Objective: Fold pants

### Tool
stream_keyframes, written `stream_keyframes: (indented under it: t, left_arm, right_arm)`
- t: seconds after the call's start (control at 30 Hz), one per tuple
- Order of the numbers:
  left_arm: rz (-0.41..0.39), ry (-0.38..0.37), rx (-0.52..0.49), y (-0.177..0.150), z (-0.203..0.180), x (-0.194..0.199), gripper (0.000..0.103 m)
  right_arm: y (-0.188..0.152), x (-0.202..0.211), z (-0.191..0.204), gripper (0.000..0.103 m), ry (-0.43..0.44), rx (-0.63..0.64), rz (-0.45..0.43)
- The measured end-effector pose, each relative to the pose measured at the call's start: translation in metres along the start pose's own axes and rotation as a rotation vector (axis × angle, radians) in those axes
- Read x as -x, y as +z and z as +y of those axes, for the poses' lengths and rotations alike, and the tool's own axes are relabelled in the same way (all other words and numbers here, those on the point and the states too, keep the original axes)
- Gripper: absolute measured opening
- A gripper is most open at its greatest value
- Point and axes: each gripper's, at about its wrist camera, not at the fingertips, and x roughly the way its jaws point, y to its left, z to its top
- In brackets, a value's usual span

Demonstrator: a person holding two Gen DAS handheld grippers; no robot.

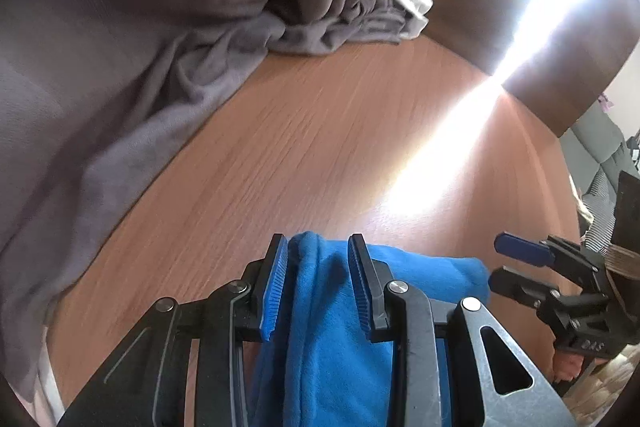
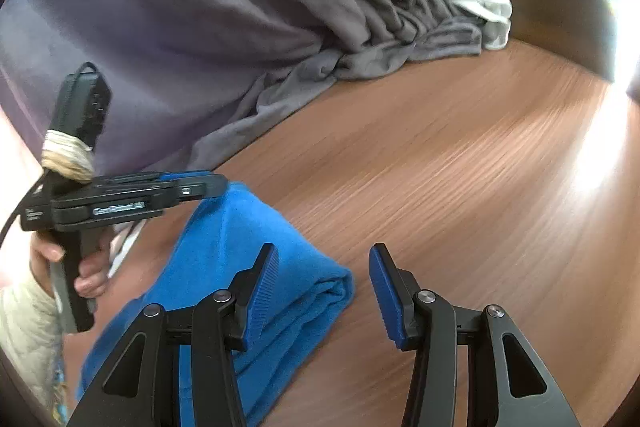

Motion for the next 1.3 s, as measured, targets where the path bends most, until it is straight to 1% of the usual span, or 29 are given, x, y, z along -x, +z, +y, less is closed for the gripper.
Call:
stream_keyframes:
  t: [0.13, 0.33, 0.4, 0.53, 0.63, 0.8, 0.83, 0.87, 0.97, 1.07, 1.2, 1.3]
  left_arm:
    - [0.029, -0.011, 0.031, 0.0, 0.005, -0.008, 0.034]
    - [0.062, -0.048, 0.055, -0.001, 0.009, -0.013, 0.034]
    - [0.074, -0.066, 0.064, -0.001, 0.011, -0.015, 0.034]
    - [0.09, -0.079, 0.07, -0.001, 0.012, -0.02, 0.033]
    - [0.092, -0.083, 0.067, -0.003, 0.012, -0.022, 0.032]
    - [0.087, -0.097, 0.074, -0.005, 0.013, -0.025, 0.021]
    - [0.083, -0.097, 0.073, -0.005, 0.013, -0.026, 0.021]
    - [0.078, -0.1, 0.074, -0.006, 0.013, -0.025, 0.019]
    - [0.06, -0.102, 0.081, -0.007, 0.014, -0.023, 0.016]
    - [0.021, -0.112, 0.087, -0.009, 0.014, -0.017, 0.015]
    - [-0.052, -0.118, 0.084, -0.01, 0.012, -0.004, 0.014]
    - [-0.118, -0.121, 0.071, -0.011, 0.008, 0.015, 0.014]
  right_arm:
    - [-0.002, -0.009, -0.004, 0.048, 0.012, -0.054, 0.017]
    - [-0.008, -0.023, -0.011, 0.048, 0.037, -0.117, 0.054]
    - [-0.01, -0.024, -0.012, 0.048, 0.041, -0.125, 0.054]
    - [-0.013, -0.029, -0.013, 0.048, 0.047, -0.126, 0.06]
    - [-0.016, -0.035, -0.017, 0.048, 0.051, -0.142, 0.079]
    - [-0.018, -0.039, -0.017, 0.048, 0.057, -0.134, 0.075]
    - [-0.018, -0.04, -0.016, 0.047, 0.057, -0.124, 0.077]
    - [-0.018, -0.04, -0.015, 0.042, 0.059, -0.115, 0.075]
    - [-0.018, -0.04, -0.012, 0.035, 0.06, -0.084, 0.074]
    - [-0.018, -0.037, -0.009, 0.031, 0.054, -0.057, 0.064]
    - [-0.016, -0.028, -0.002, 0.03, 0.05, -0.013, 0.037]
    - [-0.012, -0.013, 0.008, 0.03, 0.051, 0.025, -0.001]
